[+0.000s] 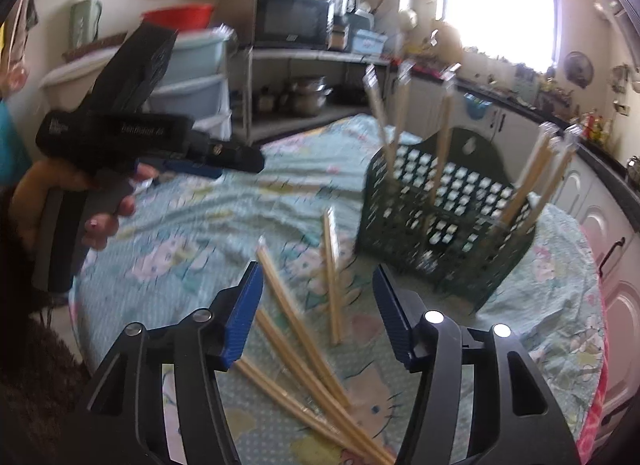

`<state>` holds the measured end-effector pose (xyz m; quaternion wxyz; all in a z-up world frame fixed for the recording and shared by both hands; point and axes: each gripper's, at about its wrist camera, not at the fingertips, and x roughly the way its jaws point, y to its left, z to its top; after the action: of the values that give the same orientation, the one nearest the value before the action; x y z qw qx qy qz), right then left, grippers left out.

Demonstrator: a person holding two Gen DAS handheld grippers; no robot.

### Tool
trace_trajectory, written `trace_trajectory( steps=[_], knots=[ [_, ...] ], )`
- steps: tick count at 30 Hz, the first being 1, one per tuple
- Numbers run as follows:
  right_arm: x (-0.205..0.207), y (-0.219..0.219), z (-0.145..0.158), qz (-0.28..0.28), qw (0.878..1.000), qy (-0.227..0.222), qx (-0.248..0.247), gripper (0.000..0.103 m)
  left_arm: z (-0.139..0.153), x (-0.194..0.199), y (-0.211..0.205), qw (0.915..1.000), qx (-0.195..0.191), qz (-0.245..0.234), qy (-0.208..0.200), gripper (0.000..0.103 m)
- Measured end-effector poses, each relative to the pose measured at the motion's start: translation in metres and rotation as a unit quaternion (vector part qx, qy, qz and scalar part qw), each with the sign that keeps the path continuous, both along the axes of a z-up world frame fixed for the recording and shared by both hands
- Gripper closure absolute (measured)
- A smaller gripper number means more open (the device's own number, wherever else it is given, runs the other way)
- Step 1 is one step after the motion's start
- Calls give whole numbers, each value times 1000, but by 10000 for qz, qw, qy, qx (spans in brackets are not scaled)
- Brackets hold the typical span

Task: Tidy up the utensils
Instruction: 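Withdraw both open tools from the caddy toward the remaining chopsticks, then lower both open tools onto the wrapped chopsticks on the cloth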

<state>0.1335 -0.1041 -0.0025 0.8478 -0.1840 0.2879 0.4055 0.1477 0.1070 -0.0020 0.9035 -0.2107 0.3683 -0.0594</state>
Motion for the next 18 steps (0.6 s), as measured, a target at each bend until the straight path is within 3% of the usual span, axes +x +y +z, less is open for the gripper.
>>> trace_trajectory(
  steps=[5, 13, 18],
  knots=[
    [-4, 12, -19, 212, 9990, 210, -336, 54, -15, 0, 2, 9997, -26, -37, 236, 11],
    [-1, 22, -38, 360, 9961, 539, -591, 64, -43, 1, 3, 9971, -286, -155, 684, 24],
    [3, 26, -45, 517, 9933, 686, -773, 71, -63, 5, 5, 9921, -703, -196, 1024, 53]
  ],
)
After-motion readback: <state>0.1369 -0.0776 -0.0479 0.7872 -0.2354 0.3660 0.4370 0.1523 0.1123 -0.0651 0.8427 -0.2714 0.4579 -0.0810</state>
